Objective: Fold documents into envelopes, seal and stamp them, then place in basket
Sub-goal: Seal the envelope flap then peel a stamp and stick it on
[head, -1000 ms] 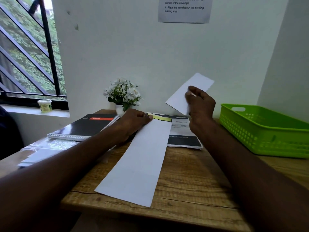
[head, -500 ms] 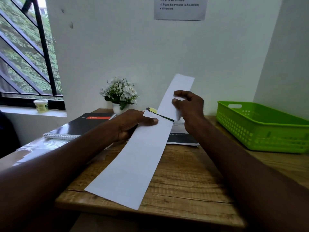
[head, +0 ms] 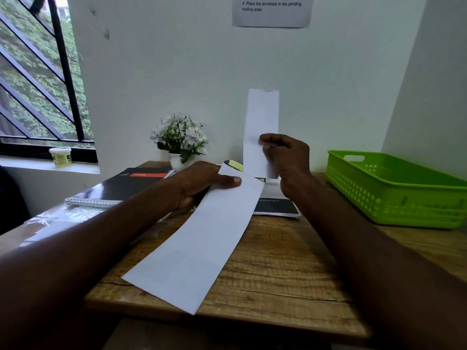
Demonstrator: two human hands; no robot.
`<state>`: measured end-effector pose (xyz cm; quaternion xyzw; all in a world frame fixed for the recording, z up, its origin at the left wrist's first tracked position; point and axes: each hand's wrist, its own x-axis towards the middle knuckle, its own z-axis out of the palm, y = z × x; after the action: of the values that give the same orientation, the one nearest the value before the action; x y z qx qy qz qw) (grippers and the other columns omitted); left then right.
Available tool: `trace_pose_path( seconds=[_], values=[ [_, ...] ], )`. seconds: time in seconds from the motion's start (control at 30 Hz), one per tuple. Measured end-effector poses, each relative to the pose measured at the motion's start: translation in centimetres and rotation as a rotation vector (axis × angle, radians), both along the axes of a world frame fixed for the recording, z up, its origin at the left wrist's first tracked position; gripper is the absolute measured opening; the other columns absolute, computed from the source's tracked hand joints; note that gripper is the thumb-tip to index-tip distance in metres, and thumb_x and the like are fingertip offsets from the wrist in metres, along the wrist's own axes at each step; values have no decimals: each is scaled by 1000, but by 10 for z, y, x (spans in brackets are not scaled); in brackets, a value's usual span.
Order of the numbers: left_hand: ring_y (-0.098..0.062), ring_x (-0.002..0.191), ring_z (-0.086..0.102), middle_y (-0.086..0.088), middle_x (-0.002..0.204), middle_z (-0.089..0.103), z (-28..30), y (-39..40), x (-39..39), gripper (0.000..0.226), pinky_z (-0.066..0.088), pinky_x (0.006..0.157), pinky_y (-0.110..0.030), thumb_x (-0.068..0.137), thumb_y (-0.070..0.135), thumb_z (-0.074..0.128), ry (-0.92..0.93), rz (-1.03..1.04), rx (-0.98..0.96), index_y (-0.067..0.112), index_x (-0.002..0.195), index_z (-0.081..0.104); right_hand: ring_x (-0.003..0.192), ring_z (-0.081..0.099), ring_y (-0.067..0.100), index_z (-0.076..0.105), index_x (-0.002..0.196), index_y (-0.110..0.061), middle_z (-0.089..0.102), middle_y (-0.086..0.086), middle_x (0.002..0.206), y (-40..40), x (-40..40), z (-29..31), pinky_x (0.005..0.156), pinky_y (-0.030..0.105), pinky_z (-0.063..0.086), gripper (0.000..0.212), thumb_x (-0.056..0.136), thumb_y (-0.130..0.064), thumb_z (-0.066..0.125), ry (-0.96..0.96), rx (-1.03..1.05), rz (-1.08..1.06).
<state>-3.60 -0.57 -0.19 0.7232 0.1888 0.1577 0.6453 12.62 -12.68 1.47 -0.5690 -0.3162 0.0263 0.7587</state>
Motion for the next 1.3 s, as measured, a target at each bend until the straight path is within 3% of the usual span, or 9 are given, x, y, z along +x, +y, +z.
trace_pose_path(
  seconds=[0.13, 0.27, 0.37, 0.47, 0.63, 0.77, 0.93, 1.23, 1.3],
  values=[
    [-39, 105, 73, -19, 111, 76, -1, 0, 1, 40, 59, 95, -52, 83, 17, 83, 6, -3, 38, 0, 118, 73, 91, 71, 12, 82, 100, -14, 79, -1, 98, 0, -4, -1, 85, 25, 59, 26, 88, 6, 70, 16, -44, 117],
    [-37, 104, 74, -18, 111, 77, -1, 3, 2, 41, 59, 94, -51, 82, 18, 84, 2, 3, 32, 3, 118, 73, 107, 73, 22, 83, 99, -18, 80, 1, 106, 4, -8, -1, 96, 40, 59, 22, 90, -1, 71, 98, -62, 204],
    [-33, 96, 76, -19, 110, 77, -1, 2, 2, 37, 62, 83, -44, 84, 14, 82, -35, 5, -3, 1, 117, 73, 104, 71, 21, 82, 105, -15, 78, 1, 111, 5, -7, -1, 94, 38, 60, 21, 94, -4, 68, 191, -42, 261],
    [-29, 85, 77, -20, 108, 77, 0, 1, 1, 33, 62, 70, -37, 86, 12, 79, -67, 12, -28, 0, 116, 73, 101, 69, 22, 79, 110, -14, 75, 2, 118, 4, -8, -2, 81, 31, 62, 25, 99, -2, 61, 289, -15, 335],
    [-30, 86, 77, -19, 109, 77, 1, 1, 0, 35, 62, 70, -38, 87, 13, 78, -97, 28, -64, 2, 119, 71, 84, 70, 21, 74, 118, -12, 74, 3, 107, 6, -12, -5, 67, 32, 61, 35, 100, 3, 49, 385, 12, 443],
    [-32, 87, 76, -20, 109, 76, 1, 3, 1, 38, 62, 74, -41, 84, 12, 80, -110, 60, -68, 0, 119, 71, 92, 68, 24, 69, 125, -17, 71, 6, 119, 9, -13, -6, 72, 36, 61, 30, 97, -8, 66, 371, -52, 432],
    [-36, 92, 75, -19, 107, 77, 3, -2, 0, 34, 61, 87, -48, 84, 14, 82, -54, 44, 42, 2, 115, 74, 97, 74, 33, 68, 117, 1, 75, 16, 118, 8, -10, -7, 81, 50, 63, 45, 81, -19, 87, 496, -12, 353],
    [-29, 76, 75, -22, 105, 77, 3, -5, -3, 33, 64, 68, -38, 86, 12, 80, -56, 46, 3, -2, 115, 74, 104, 74, 30, 70, 117, -6, 76, 12, 116, 2, -2, -7, 94, 47, 59, 40, 82, -16, 84, 490, -59, 290],
    [-30, 78, 75, -23, 105, 77, 3, -4, -4, 34, 64, 72, -40, 85, 13, 81, -47, 53, 11, -3, 114, 74, 100, 74, 30, 70, 117, -6, 75, 14, 119, 2, -2, -7, 92, 45, 60, 39, 81, -15, 82, 482, -101, 296]
  ],
)
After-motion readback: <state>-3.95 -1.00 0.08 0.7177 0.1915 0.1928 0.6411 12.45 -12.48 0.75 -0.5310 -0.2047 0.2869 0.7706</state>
